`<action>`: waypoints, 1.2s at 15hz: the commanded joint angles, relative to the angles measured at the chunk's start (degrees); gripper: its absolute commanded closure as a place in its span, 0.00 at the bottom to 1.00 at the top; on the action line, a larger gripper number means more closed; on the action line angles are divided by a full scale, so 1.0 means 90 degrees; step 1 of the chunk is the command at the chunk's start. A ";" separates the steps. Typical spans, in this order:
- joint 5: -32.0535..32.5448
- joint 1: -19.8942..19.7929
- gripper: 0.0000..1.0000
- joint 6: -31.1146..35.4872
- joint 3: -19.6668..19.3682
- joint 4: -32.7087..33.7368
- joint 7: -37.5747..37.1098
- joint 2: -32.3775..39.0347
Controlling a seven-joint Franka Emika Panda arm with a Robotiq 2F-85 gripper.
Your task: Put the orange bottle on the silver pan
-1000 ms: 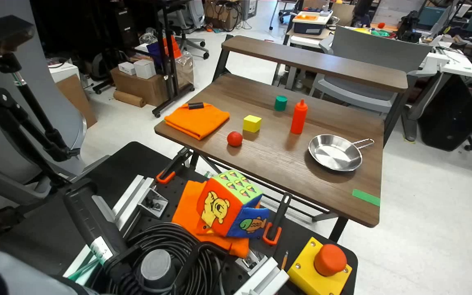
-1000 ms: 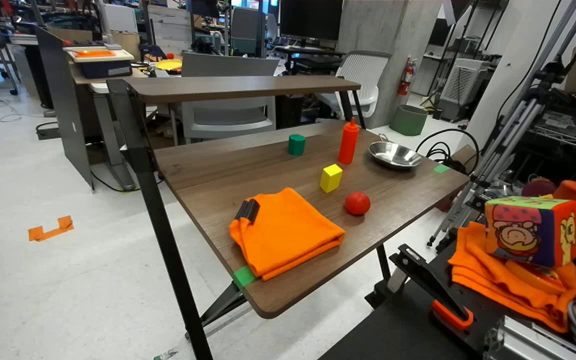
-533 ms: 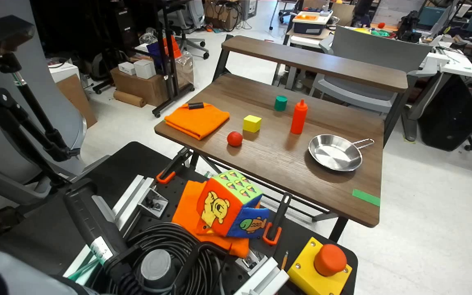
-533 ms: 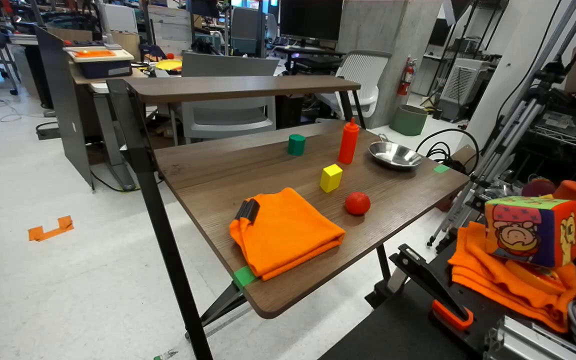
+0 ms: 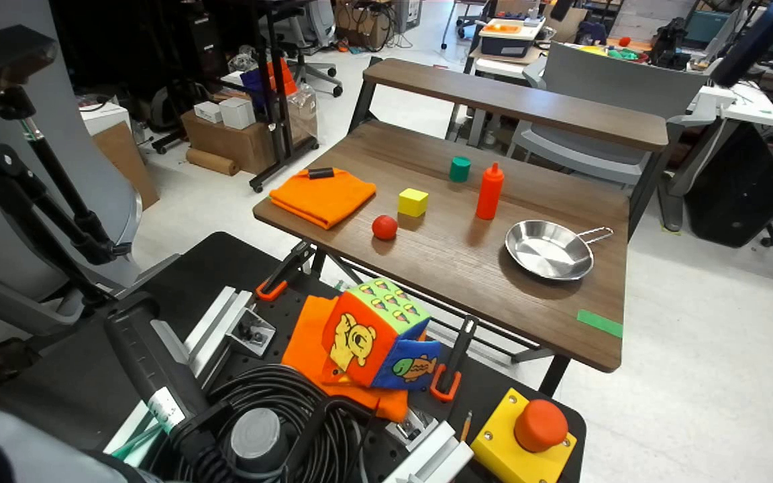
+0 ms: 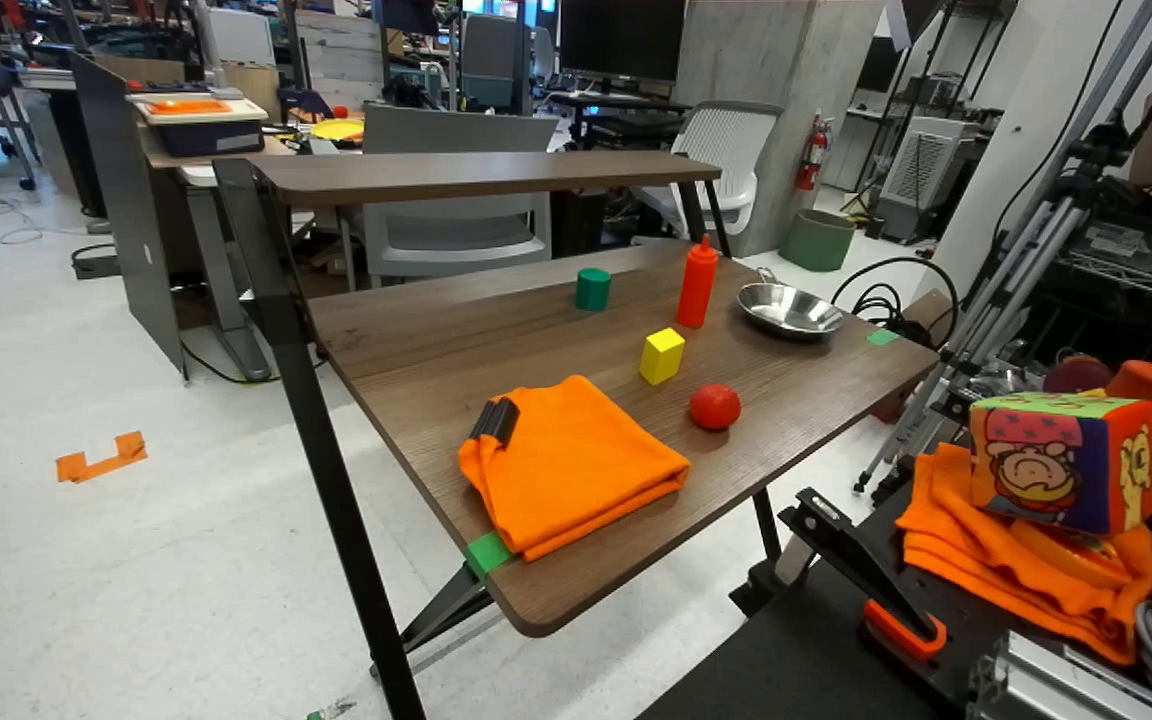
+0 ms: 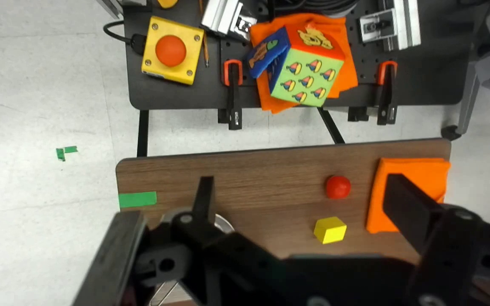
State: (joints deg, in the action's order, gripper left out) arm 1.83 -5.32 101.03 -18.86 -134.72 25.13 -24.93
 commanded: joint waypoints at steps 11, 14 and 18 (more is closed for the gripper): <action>-0.0749 0.0186 0.00 0.1837 0.1105 0.1974 -0.1118 0.2828; -0.0613 0.0190 0.00 0.1981 0.1345 0.2394 -0.1371 0.3461; -0.0324 0.0252 0.00 0.2082 0.1585 0.2867 -0.1757 0.4279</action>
State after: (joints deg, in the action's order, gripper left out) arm -3.45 -3.35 118.88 -5.87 -113.24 12.08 8.21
